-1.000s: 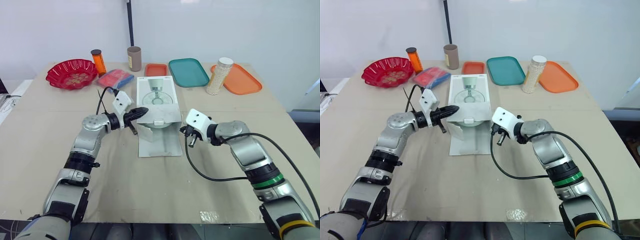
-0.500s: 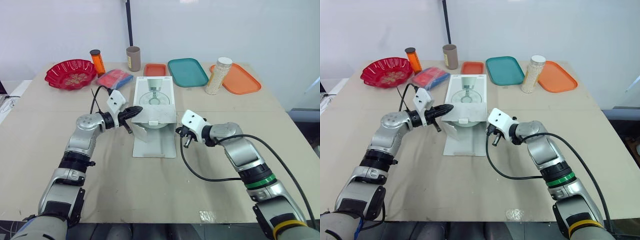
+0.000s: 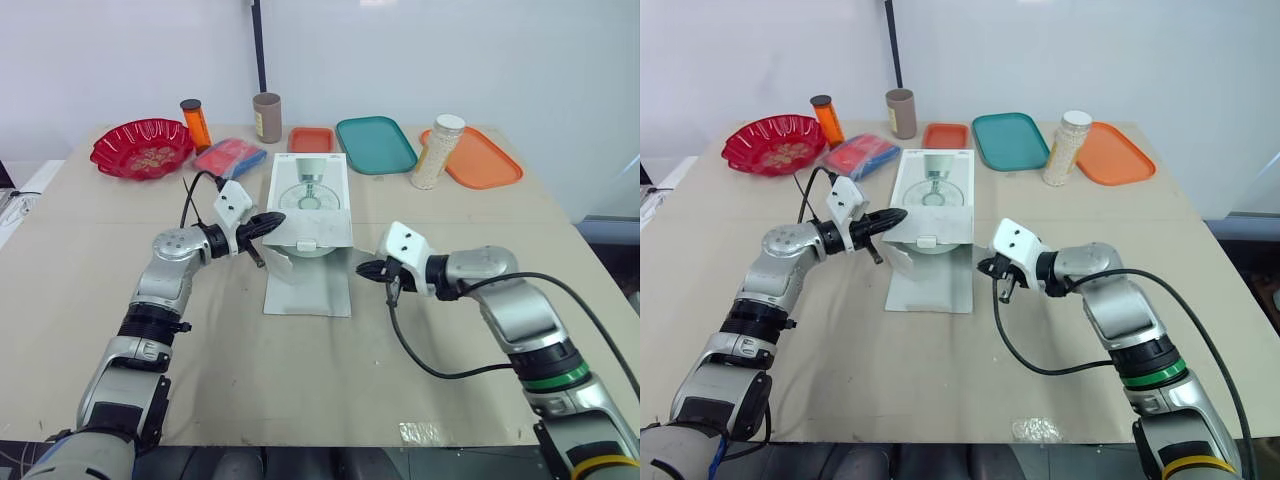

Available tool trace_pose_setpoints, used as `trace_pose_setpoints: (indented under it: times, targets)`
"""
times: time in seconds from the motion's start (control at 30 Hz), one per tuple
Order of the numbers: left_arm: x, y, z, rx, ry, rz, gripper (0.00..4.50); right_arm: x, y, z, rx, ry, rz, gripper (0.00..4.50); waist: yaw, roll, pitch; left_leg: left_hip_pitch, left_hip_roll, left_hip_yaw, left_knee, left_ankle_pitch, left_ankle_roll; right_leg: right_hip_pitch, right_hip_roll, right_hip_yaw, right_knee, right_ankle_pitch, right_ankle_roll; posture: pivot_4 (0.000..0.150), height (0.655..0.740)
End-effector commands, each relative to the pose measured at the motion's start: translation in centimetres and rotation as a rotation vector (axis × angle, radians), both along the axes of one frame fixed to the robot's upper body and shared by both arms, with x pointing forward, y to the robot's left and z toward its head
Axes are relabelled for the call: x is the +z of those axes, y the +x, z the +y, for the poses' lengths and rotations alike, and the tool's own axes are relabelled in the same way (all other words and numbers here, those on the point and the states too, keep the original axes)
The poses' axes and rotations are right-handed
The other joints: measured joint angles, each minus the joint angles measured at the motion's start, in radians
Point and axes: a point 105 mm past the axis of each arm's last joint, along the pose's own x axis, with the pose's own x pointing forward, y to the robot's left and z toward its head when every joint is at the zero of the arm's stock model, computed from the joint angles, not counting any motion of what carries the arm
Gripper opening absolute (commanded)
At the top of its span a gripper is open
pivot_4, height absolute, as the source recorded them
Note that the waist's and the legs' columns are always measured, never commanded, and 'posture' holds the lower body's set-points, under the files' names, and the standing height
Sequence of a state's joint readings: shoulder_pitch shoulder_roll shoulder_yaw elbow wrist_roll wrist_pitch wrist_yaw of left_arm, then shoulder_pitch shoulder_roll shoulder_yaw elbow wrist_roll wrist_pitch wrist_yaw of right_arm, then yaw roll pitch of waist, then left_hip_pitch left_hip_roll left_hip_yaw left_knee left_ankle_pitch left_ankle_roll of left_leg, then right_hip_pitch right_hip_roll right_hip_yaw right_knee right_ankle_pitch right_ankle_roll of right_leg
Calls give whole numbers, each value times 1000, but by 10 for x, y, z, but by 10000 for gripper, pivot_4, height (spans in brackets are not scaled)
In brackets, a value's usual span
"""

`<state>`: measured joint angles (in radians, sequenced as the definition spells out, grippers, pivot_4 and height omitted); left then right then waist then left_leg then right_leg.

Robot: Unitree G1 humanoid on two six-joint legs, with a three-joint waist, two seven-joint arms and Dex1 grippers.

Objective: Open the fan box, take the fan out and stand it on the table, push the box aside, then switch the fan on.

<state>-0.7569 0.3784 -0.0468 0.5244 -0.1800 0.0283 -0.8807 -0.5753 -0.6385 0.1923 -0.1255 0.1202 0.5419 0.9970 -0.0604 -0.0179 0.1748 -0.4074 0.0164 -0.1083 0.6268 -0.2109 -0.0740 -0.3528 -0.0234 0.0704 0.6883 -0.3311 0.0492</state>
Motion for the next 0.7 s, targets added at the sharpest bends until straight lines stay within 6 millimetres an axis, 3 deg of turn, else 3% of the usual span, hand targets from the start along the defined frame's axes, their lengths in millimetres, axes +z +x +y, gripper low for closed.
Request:
trace_pose_setpoints:
  times: [0.03,0.13,0.37,0.5,0.7]
  targets:
    - [-16,0,7,24,32,54,0,31,-2,10,39,92,-58,539,0,0,0,0,0,0,0,0,0,0,0,0,0,0,0,1500,7400]
    - [-16,-1,9,25,33,52,0,38,-4,15,58,147,-46,539,1,0,0,0,0,0,0,0,0,0,0,0,0,0,0,1500,7400]
    - [-7,-5,11,20,32,32,0,51,17,23,-16,251,-50,539,-1,0,0,0,0,0,0,0,0,0,0,0,0,0,0,1500,7400]
    - [1,-5,10,17,18,22,0,38,46,22,-144,182,-91,539,1,0,0,0,0,0,0,0,0,0,0,0,0,0,0,1500,7400]
    - [19,-12,-6,-36,2,-24,0,9,55,20,-176,113,-61,539,0,0,0,0,0,0,-1,0,0,-1,0,0,0,0,0,1500,7400]
